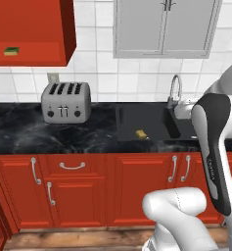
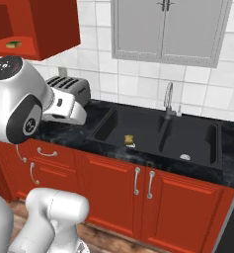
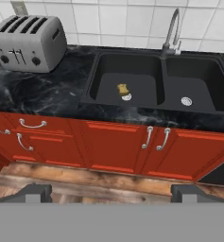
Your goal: Pick up the sponge and sponge from the sink, and place them back in the cabinet, and close the cabinet door.
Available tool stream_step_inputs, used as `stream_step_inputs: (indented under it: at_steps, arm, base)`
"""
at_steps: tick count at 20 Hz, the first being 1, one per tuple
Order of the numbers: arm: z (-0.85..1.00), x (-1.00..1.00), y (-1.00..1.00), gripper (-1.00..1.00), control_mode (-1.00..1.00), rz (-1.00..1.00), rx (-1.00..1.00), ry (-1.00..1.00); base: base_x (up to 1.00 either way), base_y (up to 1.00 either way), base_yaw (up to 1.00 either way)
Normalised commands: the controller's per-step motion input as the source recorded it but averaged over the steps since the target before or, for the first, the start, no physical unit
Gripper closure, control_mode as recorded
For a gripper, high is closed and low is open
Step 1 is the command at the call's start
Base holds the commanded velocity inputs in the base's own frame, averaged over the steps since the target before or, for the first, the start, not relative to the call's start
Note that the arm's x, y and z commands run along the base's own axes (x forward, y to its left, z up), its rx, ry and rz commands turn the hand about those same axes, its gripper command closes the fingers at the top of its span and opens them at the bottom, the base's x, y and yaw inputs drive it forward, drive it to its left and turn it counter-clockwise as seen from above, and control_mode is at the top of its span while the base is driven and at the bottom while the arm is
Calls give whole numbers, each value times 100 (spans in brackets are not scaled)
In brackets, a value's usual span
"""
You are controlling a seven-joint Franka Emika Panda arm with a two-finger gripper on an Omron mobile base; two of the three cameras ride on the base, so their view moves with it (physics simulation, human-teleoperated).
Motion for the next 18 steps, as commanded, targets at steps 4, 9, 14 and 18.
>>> stream_step_inputs:
  at_steps: [4,9,14,18]
  arm:
    - [0,0,0,-100,100,0,0,0]
    - [0,0,0,-100,100,0,0,0]
    - [0,0,0,-100,100,0,0,0]
    - [0,0,0,-100,100,0,0,0]
  base:
    - [40,-16,-16]
    - [46,-11,-19]
    - [44,-14,-18]
    - [51,-6,-10]
